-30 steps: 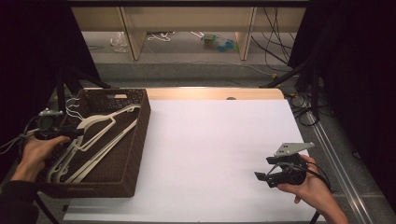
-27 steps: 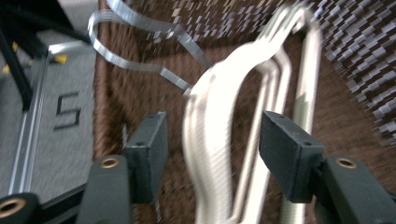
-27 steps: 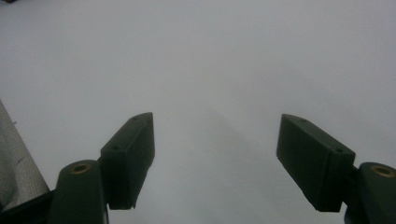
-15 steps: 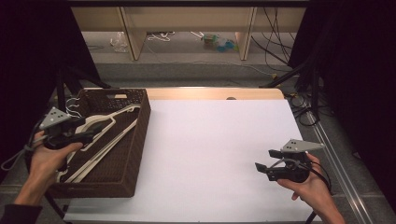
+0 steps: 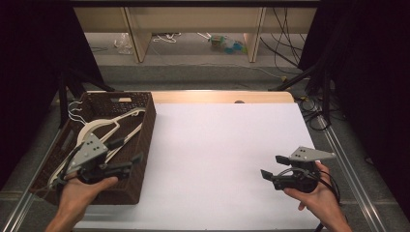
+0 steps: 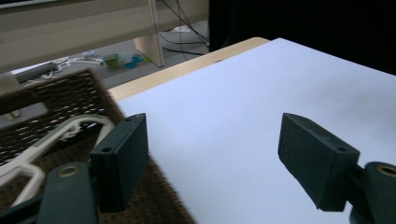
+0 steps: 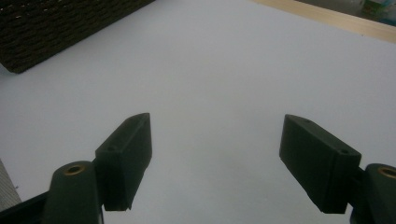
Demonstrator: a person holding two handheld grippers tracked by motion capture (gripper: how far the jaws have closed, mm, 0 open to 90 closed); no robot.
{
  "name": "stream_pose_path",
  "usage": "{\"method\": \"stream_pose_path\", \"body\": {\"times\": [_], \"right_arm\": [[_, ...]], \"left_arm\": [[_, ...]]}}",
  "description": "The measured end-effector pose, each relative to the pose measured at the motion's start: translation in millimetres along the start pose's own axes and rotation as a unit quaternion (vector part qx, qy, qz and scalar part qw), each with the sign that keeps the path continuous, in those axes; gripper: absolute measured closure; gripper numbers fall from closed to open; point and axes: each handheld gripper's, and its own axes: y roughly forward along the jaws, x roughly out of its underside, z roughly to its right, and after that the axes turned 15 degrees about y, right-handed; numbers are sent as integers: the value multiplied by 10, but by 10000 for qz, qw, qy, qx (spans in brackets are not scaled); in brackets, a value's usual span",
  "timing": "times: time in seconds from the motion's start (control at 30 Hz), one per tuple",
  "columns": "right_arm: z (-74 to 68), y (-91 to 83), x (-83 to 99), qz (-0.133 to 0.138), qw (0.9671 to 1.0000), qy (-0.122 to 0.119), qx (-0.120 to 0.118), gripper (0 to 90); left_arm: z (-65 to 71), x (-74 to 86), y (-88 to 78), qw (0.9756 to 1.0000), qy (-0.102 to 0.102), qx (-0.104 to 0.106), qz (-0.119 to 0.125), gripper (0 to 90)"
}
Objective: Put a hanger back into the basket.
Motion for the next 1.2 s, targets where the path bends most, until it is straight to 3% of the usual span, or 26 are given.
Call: {"method": "stream_pose_path", "body": {"times": [0.17,0.2,0.23,0.4,0.43,0.6,0.67,0.77,0.8,0.93,0.97,1.07,1.13,1.17,1.2], "right_arm": [[-63,-9,16,265,9996,0,-85,263],[-63,-9,16,265,9996,0,-85,263],[-68,-14,27,436,9990,22,-48,263],[-107,-23,75,584,9983,-2,-18,260],[-115,-2,86,730,9973,-45,-77,259],[-178,-21,135,682,9976,-21,-138,254],[-205,-29,166,762,9970,-47,-111,250],[-240,-33,215,895,9957,-47,-229,248],[-251,-56,229,812,9966,-55,-152,247],[-279,-99,305,1023,9946,-69,-132,236],[-290,-111,349,1054,9943,-78,-162,226],[-314,-129,410,1029,9945,-24,-170,223],[-317,-132,418,1091,9938,-66,-221,223],[-325,-143,425,1100,9937,-40,-193,221],[-332,-156,429,1105,9937,-45,-186,218]], "left_arm": [[285,0,72,9998,146,146,-1,246],[338,5,82,9996,274,105,-11,246],[430,27,109,9994,259,243,-49,245],[621,60,168,9989,264,384,47,245],[621,60,168,9989,264,384,47,245],[771,122,245,9982,314,498,94,245],[825,142,270,9982,158,548,176,246],[881,182,293,9980,386,472,187,246],[899,198,303,9981,297,522,170,246],[926,267,301,9984,199,510,150,243],[924,285,303,9982,172,522,241,240],[928,329,316,9976,-134,603,313,245],[906,348,324,9968,-200,669,384,252],[907,350,335,9975,-164,605,312,250],[900,350,331,9984,48,487,276,242]]}}
